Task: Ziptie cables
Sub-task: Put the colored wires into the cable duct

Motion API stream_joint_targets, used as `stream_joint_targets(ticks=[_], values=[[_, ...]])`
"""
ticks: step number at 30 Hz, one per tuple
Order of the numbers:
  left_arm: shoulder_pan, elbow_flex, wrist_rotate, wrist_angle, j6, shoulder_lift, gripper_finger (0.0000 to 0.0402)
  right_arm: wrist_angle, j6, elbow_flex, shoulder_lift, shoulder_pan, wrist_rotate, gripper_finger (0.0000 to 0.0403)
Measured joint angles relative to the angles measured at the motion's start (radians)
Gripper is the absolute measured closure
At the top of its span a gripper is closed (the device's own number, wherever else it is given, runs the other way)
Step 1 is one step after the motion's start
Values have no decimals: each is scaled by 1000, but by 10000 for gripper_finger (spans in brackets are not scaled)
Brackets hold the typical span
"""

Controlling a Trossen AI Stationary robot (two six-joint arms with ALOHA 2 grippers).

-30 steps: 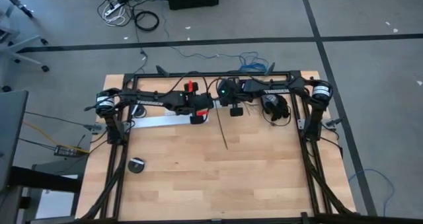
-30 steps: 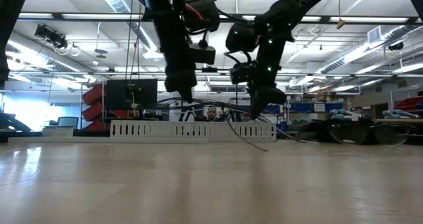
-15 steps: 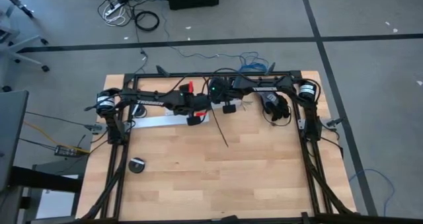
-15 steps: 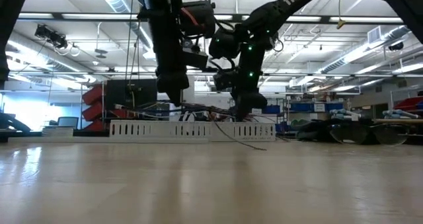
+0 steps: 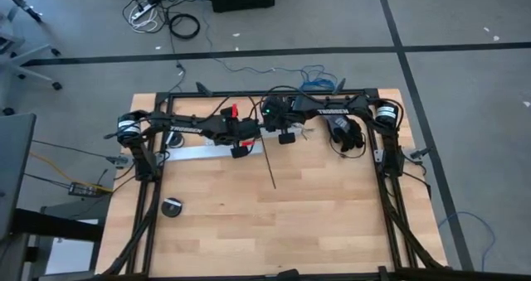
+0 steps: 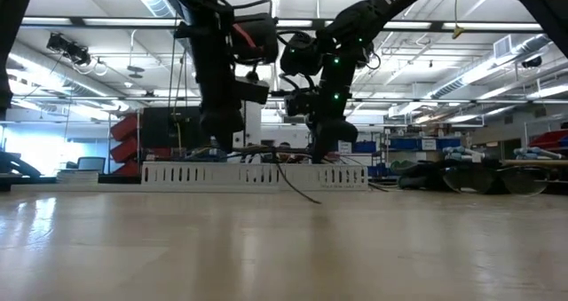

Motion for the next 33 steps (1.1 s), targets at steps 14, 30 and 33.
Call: stream_joint_targets(ticks=[14, 30, 33], values=[[37, -103, 111, 74, 29, -123, 401, 17, 12, 0, 0, -4, -75, 401], [38, -143, 113, 146, 48, -120, 349, 18, 13, 0, -1, -1, -79, 401], [38, -143, 73, 146, 53, -120, 335, 18, 13, 0, -1, -1, -79, 401]])
